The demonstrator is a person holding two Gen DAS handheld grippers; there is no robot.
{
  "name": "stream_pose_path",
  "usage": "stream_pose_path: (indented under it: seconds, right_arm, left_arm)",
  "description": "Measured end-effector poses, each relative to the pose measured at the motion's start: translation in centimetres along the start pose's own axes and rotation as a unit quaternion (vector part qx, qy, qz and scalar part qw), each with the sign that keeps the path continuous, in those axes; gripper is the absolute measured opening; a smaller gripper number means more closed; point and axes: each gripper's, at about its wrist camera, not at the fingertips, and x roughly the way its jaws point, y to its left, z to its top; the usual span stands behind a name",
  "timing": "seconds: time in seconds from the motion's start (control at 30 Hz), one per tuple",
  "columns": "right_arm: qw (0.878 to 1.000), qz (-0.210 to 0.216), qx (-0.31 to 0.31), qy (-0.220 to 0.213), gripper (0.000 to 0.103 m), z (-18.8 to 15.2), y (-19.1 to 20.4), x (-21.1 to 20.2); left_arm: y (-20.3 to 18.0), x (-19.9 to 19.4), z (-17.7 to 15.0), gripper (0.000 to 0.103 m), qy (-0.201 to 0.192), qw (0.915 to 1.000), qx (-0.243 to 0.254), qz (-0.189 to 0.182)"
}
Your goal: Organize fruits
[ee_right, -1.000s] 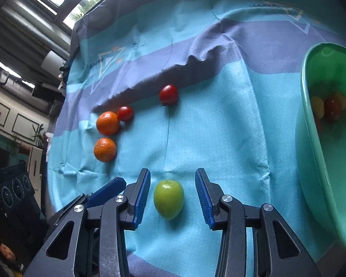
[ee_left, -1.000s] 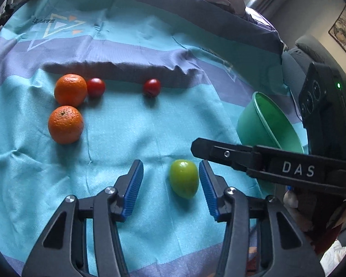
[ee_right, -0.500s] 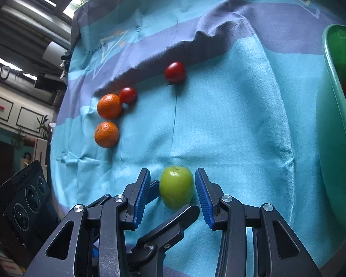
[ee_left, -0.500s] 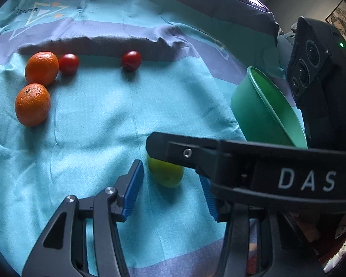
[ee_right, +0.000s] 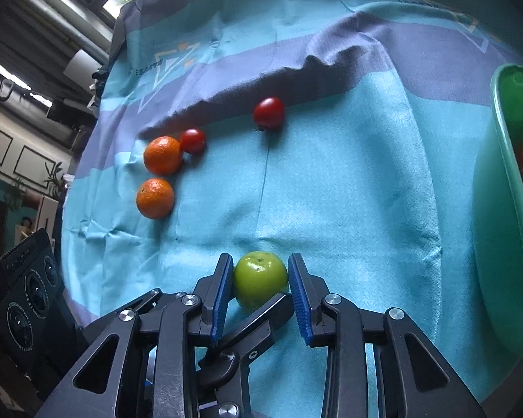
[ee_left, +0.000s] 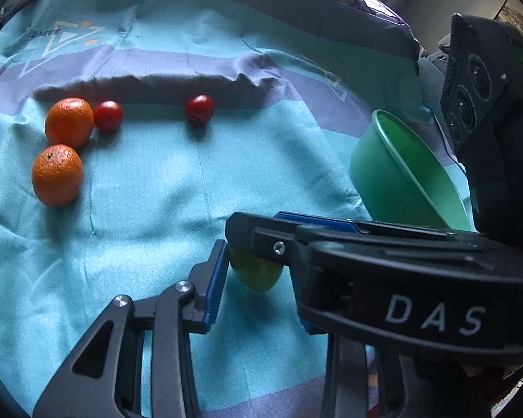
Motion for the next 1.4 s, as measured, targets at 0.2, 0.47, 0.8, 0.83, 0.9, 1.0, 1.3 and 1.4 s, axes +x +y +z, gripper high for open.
stream_pose_path:
  seconds: [0.2,0.47,0.8,0.83,0.9,1.0,1.3,1.4]
  right_arm:
    - [0.999,0.011,-0.017,-0.050,0.035,0.1,0.6,-3.1]
    - [0.993,0.032,-0.007,-0.116,0.035,0.3,-0.6,-8.0]
    - [0.983,0.045,0.014,-0.180,0.035,-0.1,-3.7,-12.9]
    - [0.981,0.049,0.019,-0.185,0.035,-0.1,-4.2,-13.2]
    - [0.980,0.050,0.026,-0.192,0.031,-0.3,-5.1,-13.8]
    - [0.977,0.048,0.038,-0.206,0.030,-0.4,-6.2,-14.5]
    - [0.965,0.020,0.096,-0.244,0.030,-1.1,-10.4,-16.6]
    - [0.964,0.022,0.112,-0.239,0.030,-1.2,-11.6,-16.6]
  left_arm:
    - [-1.6,-1.7,1.3,0.033,-0.028,0.9993,0.023,-0.004]
    - [-5.9,-3.3,2.7,0.033,-0.069,0.9943,0.081,0.003]
    - [-10.3,-3.4,3.8,0.033,-0.092,0.9893,0.112,-0.018]
    - [-10.7,-3.3,3.8,0.033,-0.091,0.9891,0.114,-0.022]
    - [-11.5,-3.1,4.1,0.029,-0.091,0.9882,0.120,-0.030]
    - [-13.1,-2.7,4.3,0.028,-0.089,0.9867,0.132,-0.036]
    - [-16.2,0.2,5.1,0.027,-0.058,0.9837,0.139,-0.098]
    - [-17.0,0.8,4.9,0.027,-0.051,0.9837,0.145,-0.094]
